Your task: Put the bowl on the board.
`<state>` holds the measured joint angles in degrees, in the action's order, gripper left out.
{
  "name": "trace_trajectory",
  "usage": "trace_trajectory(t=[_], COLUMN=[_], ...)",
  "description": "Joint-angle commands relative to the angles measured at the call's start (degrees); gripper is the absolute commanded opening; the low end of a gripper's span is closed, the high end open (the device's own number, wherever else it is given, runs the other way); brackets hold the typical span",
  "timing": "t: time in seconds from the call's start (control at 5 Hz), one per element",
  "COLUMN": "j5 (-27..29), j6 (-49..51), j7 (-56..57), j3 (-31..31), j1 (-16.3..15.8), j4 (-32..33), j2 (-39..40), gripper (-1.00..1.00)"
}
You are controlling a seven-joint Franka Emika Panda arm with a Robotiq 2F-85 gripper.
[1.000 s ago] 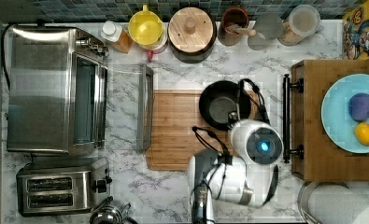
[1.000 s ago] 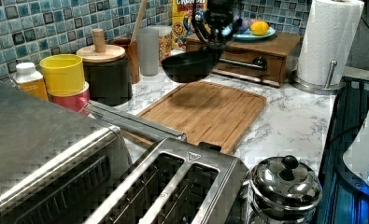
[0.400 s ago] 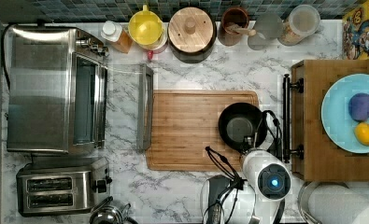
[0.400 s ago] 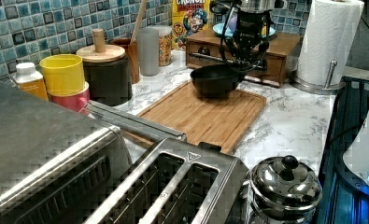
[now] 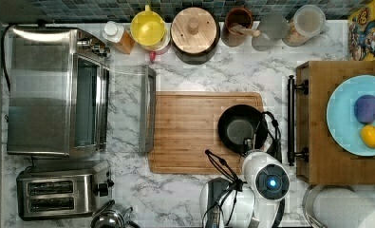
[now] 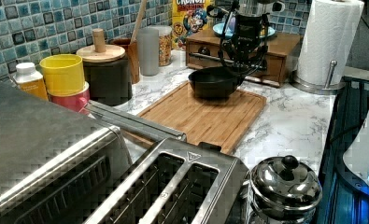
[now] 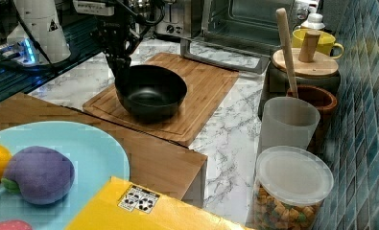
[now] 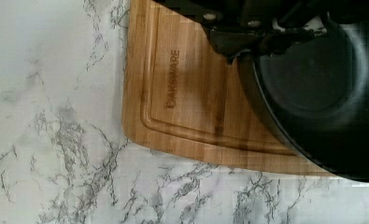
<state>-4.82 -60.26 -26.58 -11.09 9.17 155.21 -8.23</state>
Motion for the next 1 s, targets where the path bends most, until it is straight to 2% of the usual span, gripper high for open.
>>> trace_trajectory(t=[0.2,0.8,1.0], j5=[5.1,5.1,2.9], j6=[1.1,2.2,0.0], j7=[2.5,3.2,1.7], j3=[0.5,0.2,0.0], j1=[-2.0,-1.9,-1.2], j4=[-5.9,-7.2,-5.7], j2=[3.5,1.3,-0.6], gripper=[0.00,0.00,0.00])
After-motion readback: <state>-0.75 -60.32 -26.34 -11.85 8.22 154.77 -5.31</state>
